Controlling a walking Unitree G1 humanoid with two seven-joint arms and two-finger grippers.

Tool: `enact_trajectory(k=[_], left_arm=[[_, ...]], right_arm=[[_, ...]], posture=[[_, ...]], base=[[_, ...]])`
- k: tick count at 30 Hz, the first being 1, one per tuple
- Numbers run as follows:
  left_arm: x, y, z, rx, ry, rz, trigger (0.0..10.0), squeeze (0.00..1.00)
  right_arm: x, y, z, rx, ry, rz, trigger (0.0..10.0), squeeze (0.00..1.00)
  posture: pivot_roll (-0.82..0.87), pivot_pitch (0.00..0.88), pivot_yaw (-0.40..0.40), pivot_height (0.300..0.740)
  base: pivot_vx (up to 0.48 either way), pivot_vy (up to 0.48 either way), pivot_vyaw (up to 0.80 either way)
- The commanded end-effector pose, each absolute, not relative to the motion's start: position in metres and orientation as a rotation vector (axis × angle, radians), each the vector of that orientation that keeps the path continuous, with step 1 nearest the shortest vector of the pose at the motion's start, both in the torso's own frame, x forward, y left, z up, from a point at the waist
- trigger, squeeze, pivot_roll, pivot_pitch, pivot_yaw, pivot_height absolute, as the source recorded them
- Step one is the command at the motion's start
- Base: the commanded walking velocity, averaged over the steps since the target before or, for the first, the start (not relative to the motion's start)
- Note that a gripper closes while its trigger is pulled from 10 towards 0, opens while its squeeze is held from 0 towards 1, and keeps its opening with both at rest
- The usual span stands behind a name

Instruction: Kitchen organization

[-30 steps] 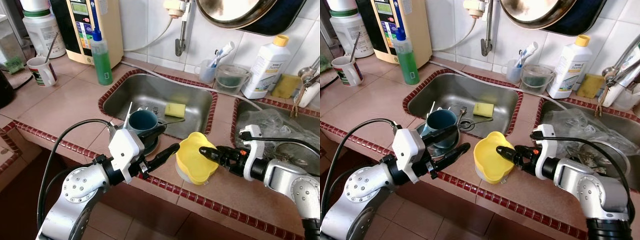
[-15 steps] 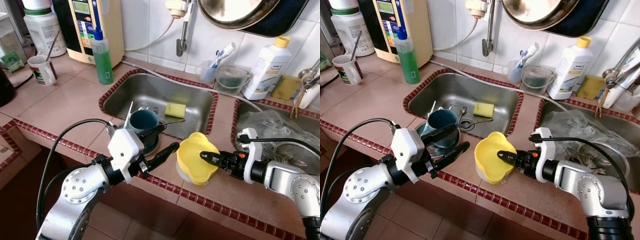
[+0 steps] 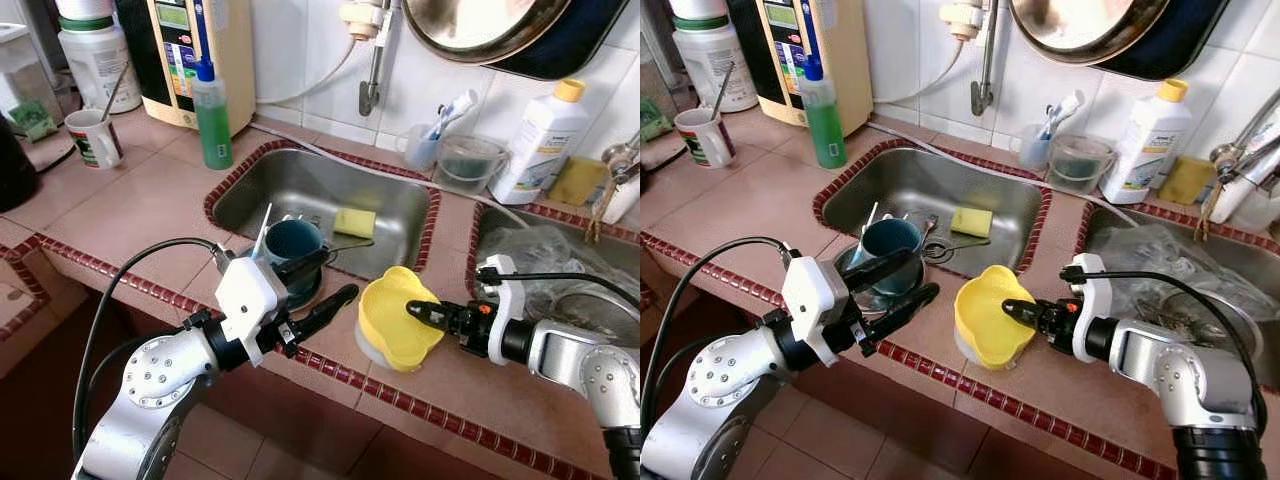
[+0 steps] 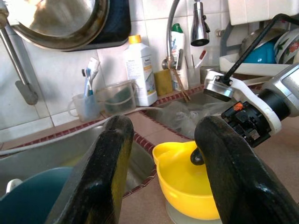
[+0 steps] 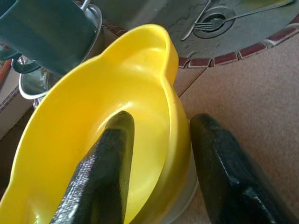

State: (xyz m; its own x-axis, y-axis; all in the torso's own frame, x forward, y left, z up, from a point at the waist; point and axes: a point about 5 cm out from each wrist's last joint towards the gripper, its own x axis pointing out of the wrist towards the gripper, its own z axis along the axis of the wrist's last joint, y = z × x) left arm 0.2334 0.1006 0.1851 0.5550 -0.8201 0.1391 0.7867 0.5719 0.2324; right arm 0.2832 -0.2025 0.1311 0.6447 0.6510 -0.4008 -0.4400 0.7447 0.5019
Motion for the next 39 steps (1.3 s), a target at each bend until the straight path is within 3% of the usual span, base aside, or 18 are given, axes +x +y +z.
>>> enact_trajectory(k=[1, 28, 37, 39], left_arm=[[0.235, 0.100, 0.189, 0.148, -0.255, -0.945, 10.0, 0.00], [0.238, 0.104, 0.191, 0.105, -0.245, -0.912, 10.0, 0.00], [0.255, 0.116, 0.196, 0.079, -0.233, -0.846, 10.0, 0.00], [0.269, 0.124, 0.204, 0.106, -0.265, -0.791, 10.0, 0.00]], right_arm=[[0.286, -0.205, 0.135, 0.373, 0.586, 0.638, 0.0, 0.00], [0.286, -0.206, 0.136, 0.392, 0.566, 0.632, 0.0, 0.00], [0.295, -0.202, 0.150, 0.409, 0.394, 0.586, 0.0, 0.00], [0.299, -0.196, 0.164, 0.392, 0.273, 0.570, 0.0, 0.00]], posture=[[-0.04, 0.000, -0.081, 0.740], [-0.04, 0.012, -0.074, 0.740], [-0.05, 0.000, -0.063, 0.740], [-0.06, 0.000, -0.055, 0.740]], base=[[0.000, 0.000, 0.00], [0.000, 0.000, 0.00], [0.000, 0.000, 0.00], [0.000, 0.000, 0.00]])
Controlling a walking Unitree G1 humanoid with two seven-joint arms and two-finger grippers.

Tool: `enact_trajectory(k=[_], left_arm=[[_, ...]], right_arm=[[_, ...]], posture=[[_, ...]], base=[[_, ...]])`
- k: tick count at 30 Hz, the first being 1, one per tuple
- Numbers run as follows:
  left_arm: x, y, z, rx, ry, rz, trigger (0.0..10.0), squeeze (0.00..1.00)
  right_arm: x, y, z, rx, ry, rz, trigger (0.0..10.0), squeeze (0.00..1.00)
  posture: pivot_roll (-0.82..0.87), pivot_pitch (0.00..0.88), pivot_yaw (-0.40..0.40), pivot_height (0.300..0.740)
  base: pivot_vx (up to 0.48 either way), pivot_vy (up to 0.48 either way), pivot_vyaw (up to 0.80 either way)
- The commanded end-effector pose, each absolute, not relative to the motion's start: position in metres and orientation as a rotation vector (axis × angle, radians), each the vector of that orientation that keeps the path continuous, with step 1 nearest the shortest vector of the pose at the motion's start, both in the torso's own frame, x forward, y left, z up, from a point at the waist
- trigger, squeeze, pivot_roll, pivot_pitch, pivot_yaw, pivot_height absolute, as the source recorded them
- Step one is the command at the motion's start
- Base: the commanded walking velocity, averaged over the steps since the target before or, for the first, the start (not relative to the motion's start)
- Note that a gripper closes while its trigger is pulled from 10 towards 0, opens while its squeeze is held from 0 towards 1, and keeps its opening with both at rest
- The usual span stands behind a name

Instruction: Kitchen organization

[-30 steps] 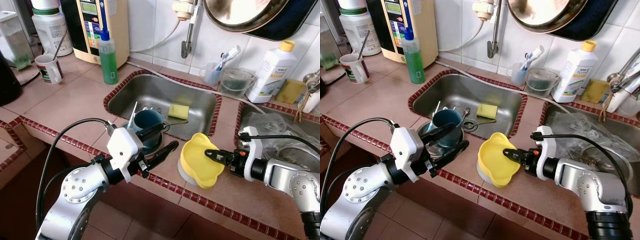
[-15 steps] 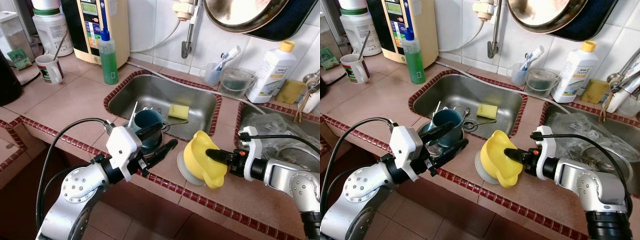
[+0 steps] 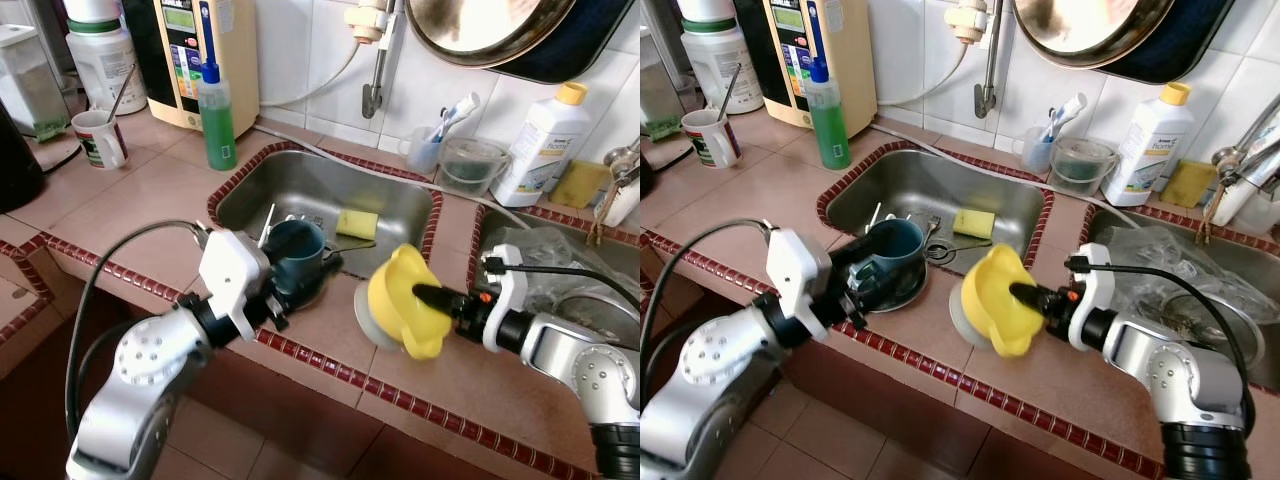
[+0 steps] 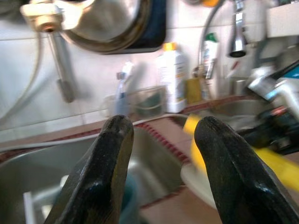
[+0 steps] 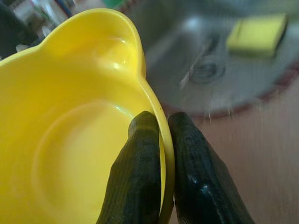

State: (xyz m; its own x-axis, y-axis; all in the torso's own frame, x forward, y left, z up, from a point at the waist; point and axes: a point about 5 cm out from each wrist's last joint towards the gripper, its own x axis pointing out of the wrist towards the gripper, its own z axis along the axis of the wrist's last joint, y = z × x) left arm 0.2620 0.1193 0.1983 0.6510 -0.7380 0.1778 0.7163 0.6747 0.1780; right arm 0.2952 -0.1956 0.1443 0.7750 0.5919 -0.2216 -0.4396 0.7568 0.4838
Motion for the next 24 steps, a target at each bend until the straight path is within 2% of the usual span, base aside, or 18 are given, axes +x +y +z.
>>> enact_trajectory(k=[1, 2, 3, 4, 5, 6, 15, 20, 21, 24], left_arm=[[0.274, 0.127, 0.207, 0.109, -0.275, -0.767, 10.0, 0.00], [0.280, 0.131, 0.209, 0.113, -0.283, -0.739, 10.0, 0.00], [0.291, 0.137, 0.213, 0.115, -0.298, -0.690, 10.0, 0.00], [0.295, 0.140, 0.214, 0.113, -0.305, -0.671, 10.0, 0.00], [0.307, 0.147, 0.217, 0.120, -0.309, -0.618, 10.0, 0.00], [0.314, 0.151, 0.221, 0.135, -0.324, -0.591, 10.0, 0.00], [0.345, 0.159, 0.239, 0.107, -0.388, -0.450, 10.0, 0.00], [0.351, 0.163, 0.223, 0.120, -0.343, -0.334, 10.0, 0.00], [0.351, 0.161, 0.216, 0.118, -0.330, -0.320, 10.0, 0.00], [0.351, 0.160, 0.210, 0.098, -0.310, -0.330, 10.0, 0.00]], right_arm=[[0.301, -0.195, 0.168, 0.390, 0.236, 0.563, 0.5, 0.00], [0.302, -0.195, 0.174, 0.387, 0.168, 0.549, 1.4, 0.00], [0.303, -0.194, 0.181, 0.375, 0.082, 0.534, 4.0, 0.00], [0.304, -0.193, 0.183, 0.369, 0.062, 0.532, 4.0, 0.00], [0.304, -0.193, 0.186, 0.386, 0.034, 0.514, 8.5, 0.00], [0.305, -0.193, 0.189, 0.393, 0.002, 0.498, 10.0, 0.00], [0.309, -0.197, 0.216, 0.296, -0.221, 0.344, 10.0, 0.00], [0.304, -0.204, 0.222, 0.195, -0.331, 0.187, 10.0, 0.00], [0.299, -0.205, 0.216, 0.129, -0.353, 0.105, 10.0, 0.00], [0.296, -0.203, 0.209, 0.111, -0.365, 0.061, 10.0, 0.00]], posture=[[-0.06, 0.000, -0.054, 0.740], [-0.06, 0.000, -0.052, 0.740], [-0.06, 0.000, -0.050, 0.740], [-0.06, 0.000, -0.050, 0.740], [-0.06, 0.000, -0.050, 0.740], [-0.07, 0.000, -0.045, 0.740], [-0.08, 0.000, -0.011, 0.740], [-0.10, 0.000, 0.006, 0.740], [-0.10, 0.000, 0.010, 0.740], [-0.10, 0.000, 0.013, 0.740]], base=[[0.000, 0.000, 0.00], [0.000, 0.000, 0.00], [0.000, 0.000, 0.00], [0.000, 0.000, 0.00], [0.000, 0.000, 0.00], [0.000, 0.000, 0.00], [0.000, 0.000, 0.00], [0.000, 0.000, 0.00], [0.000, 0.000, 0.00], [0.000, 0.000, 0.00]])
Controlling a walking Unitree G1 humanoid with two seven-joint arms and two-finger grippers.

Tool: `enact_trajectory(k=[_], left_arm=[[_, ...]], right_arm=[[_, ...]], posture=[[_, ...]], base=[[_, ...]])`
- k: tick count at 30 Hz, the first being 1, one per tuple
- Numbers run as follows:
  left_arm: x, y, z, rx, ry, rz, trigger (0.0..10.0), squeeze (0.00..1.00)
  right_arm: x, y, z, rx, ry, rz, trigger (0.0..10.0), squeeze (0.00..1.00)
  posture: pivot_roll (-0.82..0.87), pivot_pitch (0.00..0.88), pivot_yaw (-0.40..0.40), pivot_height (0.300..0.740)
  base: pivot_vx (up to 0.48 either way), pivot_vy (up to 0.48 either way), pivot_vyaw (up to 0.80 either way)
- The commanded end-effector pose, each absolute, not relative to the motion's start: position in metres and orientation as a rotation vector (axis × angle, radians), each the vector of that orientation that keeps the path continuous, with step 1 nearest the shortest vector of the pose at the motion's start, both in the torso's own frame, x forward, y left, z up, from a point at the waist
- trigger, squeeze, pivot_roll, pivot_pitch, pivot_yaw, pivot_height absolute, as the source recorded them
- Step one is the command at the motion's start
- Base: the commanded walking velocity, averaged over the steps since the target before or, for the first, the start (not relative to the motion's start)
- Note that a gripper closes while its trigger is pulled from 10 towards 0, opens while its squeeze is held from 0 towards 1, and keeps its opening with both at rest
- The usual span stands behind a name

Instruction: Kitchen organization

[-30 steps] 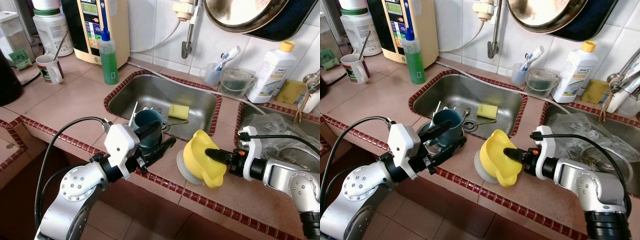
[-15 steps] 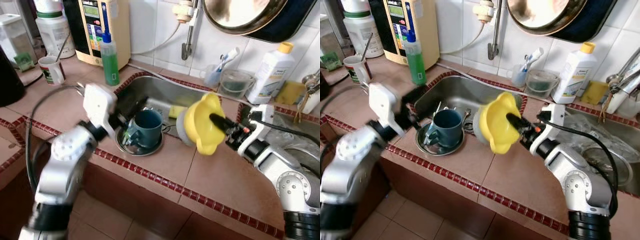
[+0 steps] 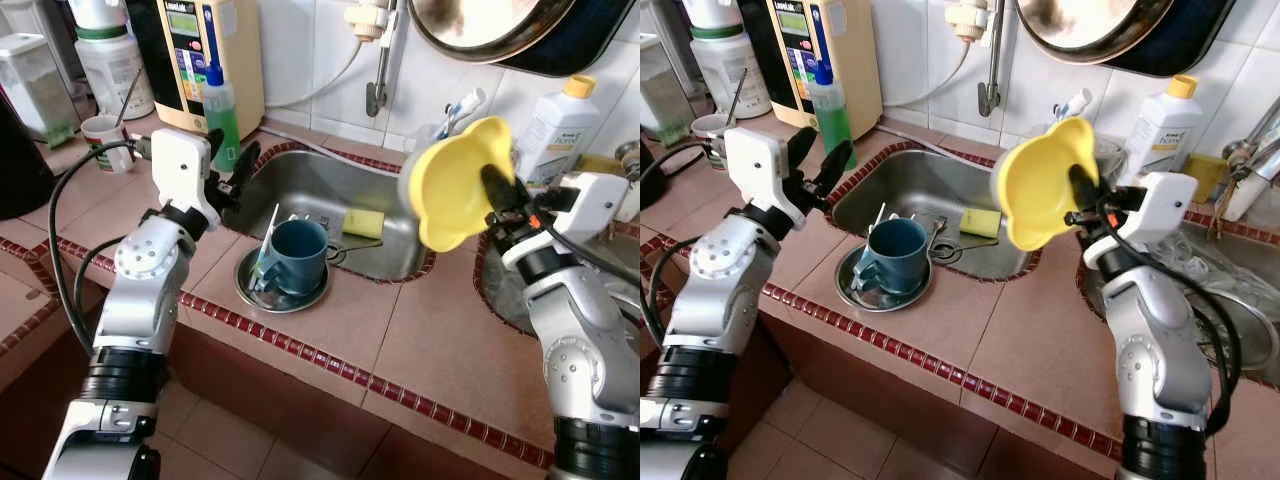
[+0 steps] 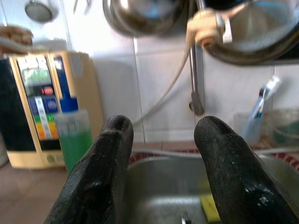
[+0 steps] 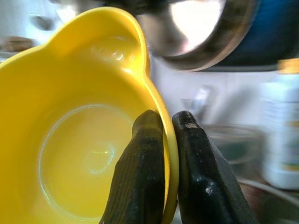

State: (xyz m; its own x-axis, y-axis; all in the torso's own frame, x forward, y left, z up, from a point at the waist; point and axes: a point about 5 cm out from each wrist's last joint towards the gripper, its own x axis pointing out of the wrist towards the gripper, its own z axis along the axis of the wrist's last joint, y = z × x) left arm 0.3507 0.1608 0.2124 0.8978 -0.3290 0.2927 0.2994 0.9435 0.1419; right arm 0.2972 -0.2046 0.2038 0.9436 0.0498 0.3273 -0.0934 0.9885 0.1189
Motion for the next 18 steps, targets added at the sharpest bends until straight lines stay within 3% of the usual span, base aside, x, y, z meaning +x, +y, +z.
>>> enact_trajectory(k=[1, 9, 18], left_arm=[[0.352, 0.160, 0.209, 0.083, -0.305, -0.331, 10.0, 0.00], [0.357, 0.169, 0.205, 0.046, -0.251, -0.346, 10.0, 0.00], [0.355, 0.172, 0.191, 0.012, -0.230, -0.313, 10.0, 0.00]], right_arm=[[0.296, -0.201, 0.207, 0.120, -0.367, 0.064, 10.0, 0.00], [0.289, -0.196, 0.218, 0.002, -0.493, 0.036, 10.0, 0.00], [0.290, -0.201, 0.211, -0.042, -0.484, 0.003, 10.0, 0.00]], posture=[[-0.10, 0.000, 0.013, 0.740], [-0.11, 0.000, 0.016, 0.740], [-0.11, 0.000, 0.004, 0.740]], base=[[0.000, 0.000, 0.00], [0.000, 0.000, 0.00], [0.000, 0.000, 0.00]])
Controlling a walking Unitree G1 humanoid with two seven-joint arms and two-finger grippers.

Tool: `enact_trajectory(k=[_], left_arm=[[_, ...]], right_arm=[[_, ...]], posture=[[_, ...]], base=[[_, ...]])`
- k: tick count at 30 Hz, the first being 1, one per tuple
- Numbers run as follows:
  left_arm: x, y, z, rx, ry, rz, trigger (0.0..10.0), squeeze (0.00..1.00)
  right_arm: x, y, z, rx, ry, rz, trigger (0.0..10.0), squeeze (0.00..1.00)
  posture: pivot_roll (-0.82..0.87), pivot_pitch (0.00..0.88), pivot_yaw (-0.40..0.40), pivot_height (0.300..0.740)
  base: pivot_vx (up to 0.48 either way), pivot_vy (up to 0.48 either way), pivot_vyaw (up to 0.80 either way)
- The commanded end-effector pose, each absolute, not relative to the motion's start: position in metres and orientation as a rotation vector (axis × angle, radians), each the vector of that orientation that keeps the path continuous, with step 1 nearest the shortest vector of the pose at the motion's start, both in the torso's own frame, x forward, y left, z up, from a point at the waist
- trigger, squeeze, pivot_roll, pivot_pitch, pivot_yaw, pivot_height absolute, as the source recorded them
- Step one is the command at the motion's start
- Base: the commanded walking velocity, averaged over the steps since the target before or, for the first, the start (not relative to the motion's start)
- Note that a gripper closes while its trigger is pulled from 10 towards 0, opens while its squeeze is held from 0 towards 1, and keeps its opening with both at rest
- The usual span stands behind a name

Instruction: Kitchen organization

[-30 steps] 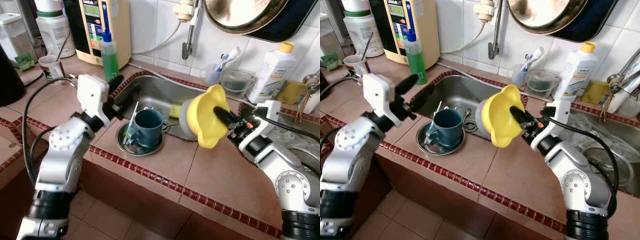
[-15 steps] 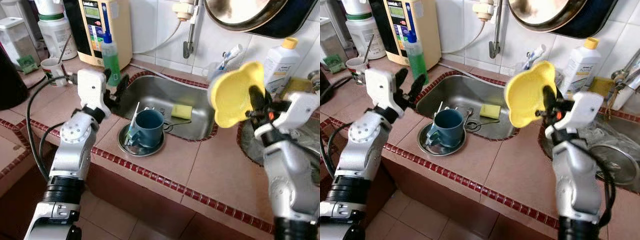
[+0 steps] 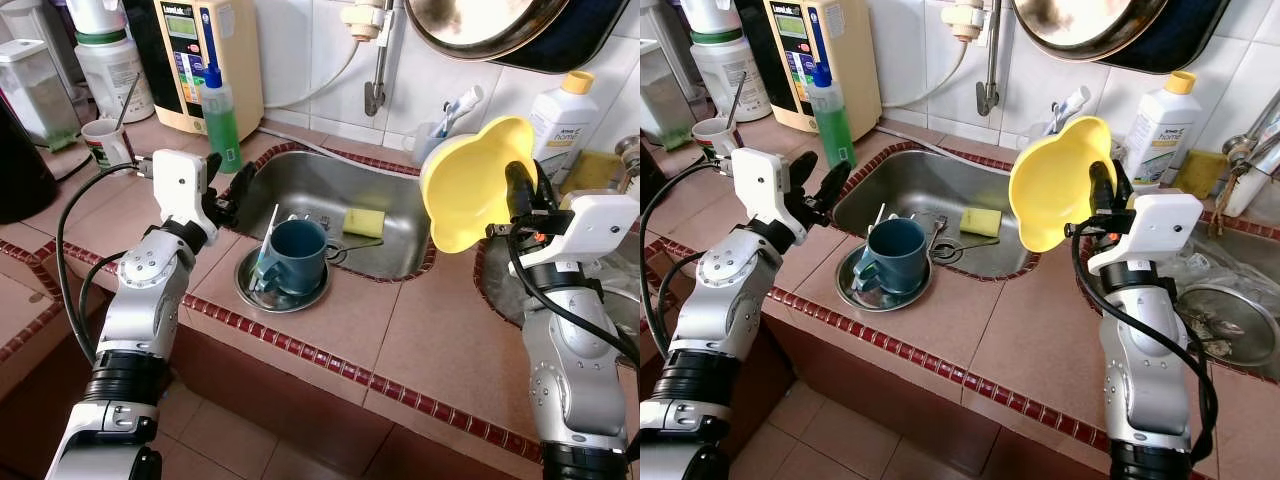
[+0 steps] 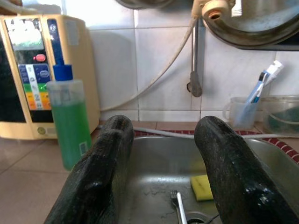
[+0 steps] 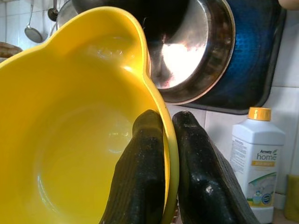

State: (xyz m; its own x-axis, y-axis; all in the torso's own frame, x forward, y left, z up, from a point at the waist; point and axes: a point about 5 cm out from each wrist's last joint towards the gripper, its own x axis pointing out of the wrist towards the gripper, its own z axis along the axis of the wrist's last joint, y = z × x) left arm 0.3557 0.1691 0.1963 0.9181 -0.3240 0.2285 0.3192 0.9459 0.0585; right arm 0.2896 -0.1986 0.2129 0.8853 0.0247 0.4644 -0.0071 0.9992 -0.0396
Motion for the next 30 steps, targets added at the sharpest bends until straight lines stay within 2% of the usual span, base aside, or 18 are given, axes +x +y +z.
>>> enact_trajectory(k=[1, 8, 16, 30], left_arm=[[0.355, 0.172, 0.191, 0.012, -0.230, -0.313, 10.0, 0.00], [0.347, 0.174, 0.173, -0.027, -0.189, -0.274, 10.0, 0.00], [0.350, 0.175, 0.181, -0.024, -0.213, -0.289, 10.0, 0.00], [0.348, 0.173, 0.183, -0.026, -0.228, -0.305, 10.0, 0.00]], right_arm=[[0.290, -0.201, 0.211, -0.042, -0.484, 0.003, 10.0, 0.00], [0.288, -0.207, 0.194, -0.023, -0.434, -0.068, 10.0, 0.00], [0.293, -0.206, 0.197, -0.041, -0.437, -0.054, 10.0, 0.00], [0.295, -0.205, 0.198, -0.060, -0.442, -0.043, 10.0, 0.00]], posture=[[-0.11, 0.000, 0.004, 0.740], [-0.10, 0.000, -0.005, 0.740], [-0.10, 0.000, -0.012, 0.740], [-0.10, 0.000, -0.014, 0.740]], base=[[0.000, 0.000, 0.00], [0.000, 0.000, 0.00], [0.000, 0.000, 0.00], [0.323, 0.000, 0.00]])
